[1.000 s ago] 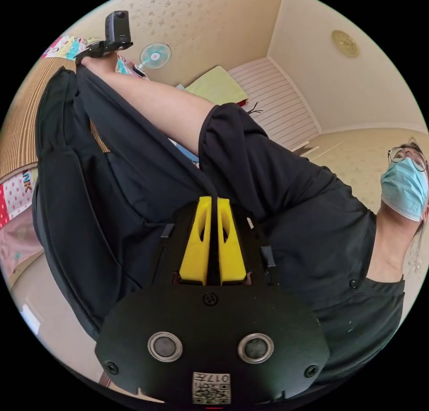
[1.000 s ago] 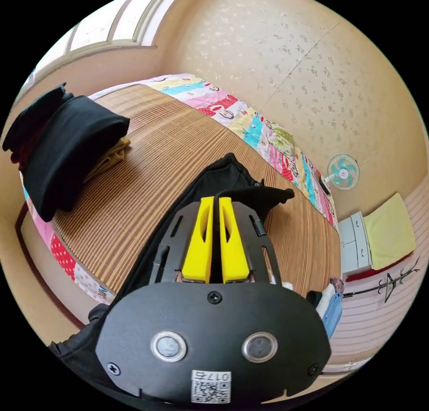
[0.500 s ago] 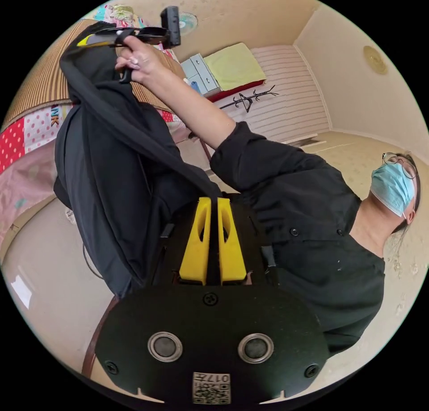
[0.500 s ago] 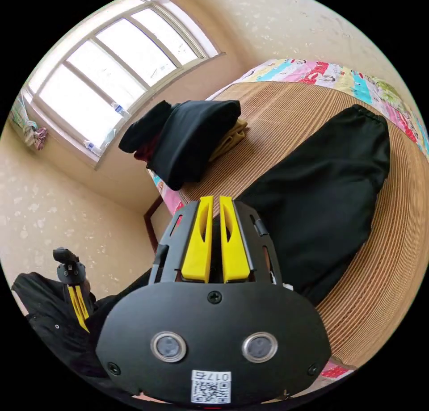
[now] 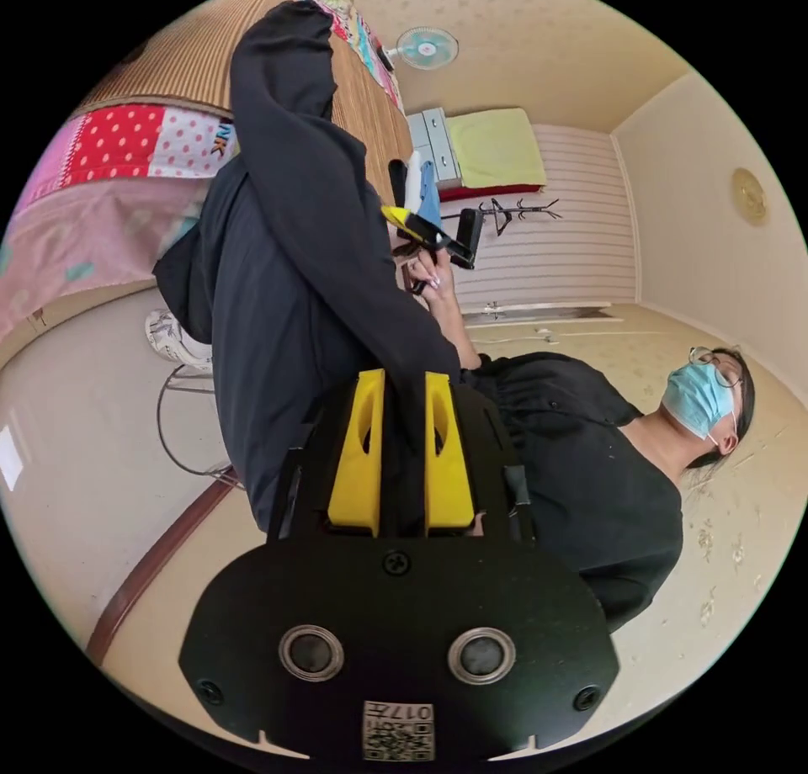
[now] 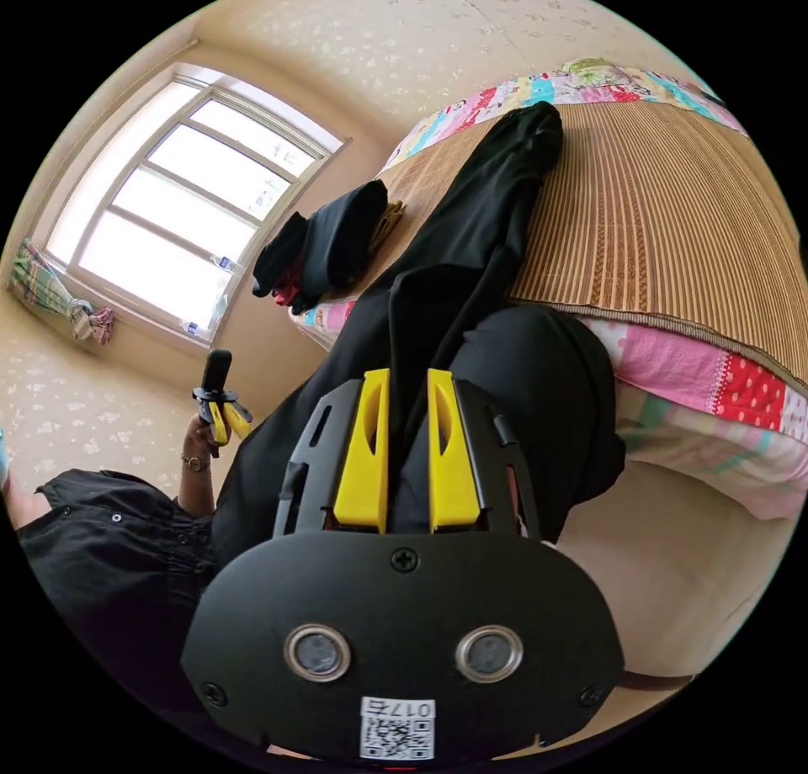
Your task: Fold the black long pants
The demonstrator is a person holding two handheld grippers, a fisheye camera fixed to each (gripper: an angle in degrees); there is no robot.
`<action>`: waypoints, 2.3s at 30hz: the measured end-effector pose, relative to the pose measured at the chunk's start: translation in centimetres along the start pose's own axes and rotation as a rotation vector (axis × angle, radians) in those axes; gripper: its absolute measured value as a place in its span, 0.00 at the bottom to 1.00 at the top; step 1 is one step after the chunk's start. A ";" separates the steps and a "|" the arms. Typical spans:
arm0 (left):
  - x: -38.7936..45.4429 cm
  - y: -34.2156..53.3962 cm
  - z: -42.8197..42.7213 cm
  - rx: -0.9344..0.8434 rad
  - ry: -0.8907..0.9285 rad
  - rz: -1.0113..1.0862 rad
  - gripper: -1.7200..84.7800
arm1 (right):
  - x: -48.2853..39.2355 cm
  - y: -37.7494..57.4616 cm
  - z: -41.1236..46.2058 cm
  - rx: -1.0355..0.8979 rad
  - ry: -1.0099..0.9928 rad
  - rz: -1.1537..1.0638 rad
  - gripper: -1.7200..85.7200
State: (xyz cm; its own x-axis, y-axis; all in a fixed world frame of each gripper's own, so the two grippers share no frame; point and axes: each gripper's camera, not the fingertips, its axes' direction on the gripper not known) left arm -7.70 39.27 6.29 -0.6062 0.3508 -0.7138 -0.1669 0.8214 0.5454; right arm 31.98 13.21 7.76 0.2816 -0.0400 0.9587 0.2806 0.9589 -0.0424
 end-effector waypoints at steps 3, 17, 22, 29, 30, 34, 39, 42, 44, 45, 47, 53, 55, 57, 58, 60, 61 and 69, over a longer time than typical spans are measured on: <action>-1.0 -1.5 0.9 -0.003 -0.047 -0.067 0.14 | 0.5 0.6 1.4 -0.070 -0.024 -0.015 0.13; 2.0 -4.3 1.5 0.000 -0.009 0.017 0.06 | 2.8 2.3 -1.1 -0.284 -0.287 -0.086 0.06; 5.9 -4.8 0.5 -0.007 0.099 0.247 0.05 | 1.8 3.5 -6.8 -0.155 -0.318 -0.185 0.05; 0.8 -4.6 3.4 -0.167 -0.068 0.013 0.05 | 3.6 6.6 -3.0 -0.306 -0.246 -0.184 0.05; -0.3 -4.3 3.7 -0.168 -0.059 -0.031 0.05 | 5.0 7.0 -1.6 -0.337 -0.250 -0.140 0.06; -0.2 -3.8 3.9 -0.179 -0.043 -0.010 0.06 | 7.5 7.7 0.5 -0.427 -0.299 -0.072 0.07; 0.2 -5.0 -0.1 -0.044 -0.135 -0.027 0.13 | 9.7 6.8 -2.9 -0.318 -0.248 -0.067 0.11; 0.9 -8.2 -1.3 0.076 -0.214 0.038 0.18 | 11.9 5.8 -4.2 -0.176 -0.211 -0.013 0.12; 0.5 -10.8 -1.1 0.156 -0.203 0.047 0.21 | 13.6 5.1 -3.7 -0.126 -0.248 0.040 0.12; -0.2 -12.7 -0.7 0.194 -0.177 0.044 0.22 | 14.4 4.7 -3.1 -0.114 -0.281 0.065 0.12; -1.3 -15.3 0.1 0.230 -0.190 0.026 0.23 | 14.9 4.3 -2.1 -0.094 -0.322 0.081 0.12; 0.3 -18.3 3.5 0.271 -0.466 0.046 0.13 | 14.4 5.8 0.6 -0.090 -0.357 0.070 0.11; 0.5 -17.4 3.0 0.323 -0.459 0.097 0.08 | 14.8 6.7 1.2 -0.089 -0.354 0.088 0.11; -0.3 -15.3 1.6 0.418 -0.353 0.168 0.07 | 15.6 7.8 1.4 -0.071 -0.352 0.116 0.11; -0.9 -14.7 1.2 0.440 -0.329 0.158 0.07 | 15.8 8.1 1.4 -0.068 -0.351 0.121 0.11; -3.6 -13.0 -0.2 0.500 -0.256 0.058 0.07 | 16.3 8.7 1.2 -0.046 -0.319 0.139 0.11; -4.4 -12.7 -0.4 0.500 -0.236 0.034 0.07 | 16.3 8.8 1.2 -0.040 -0.306 0.142 0.12; -8.7 -12.3 -1.8 0.492 -0.001 -0.042 0.20 | 17.1 7.5 2.5 0.015 -0.255 0.142 0.17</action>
State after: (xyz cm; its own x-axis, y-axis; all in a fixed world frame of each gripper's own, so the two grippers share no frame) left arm -1.79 25.24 6.60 -0.6057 0.3133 -0.7314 0.1958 0.9497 0.2446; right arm 36.59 20.40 24.58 0.0774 0.1654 0.9832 0.2408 0.9538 -0.1794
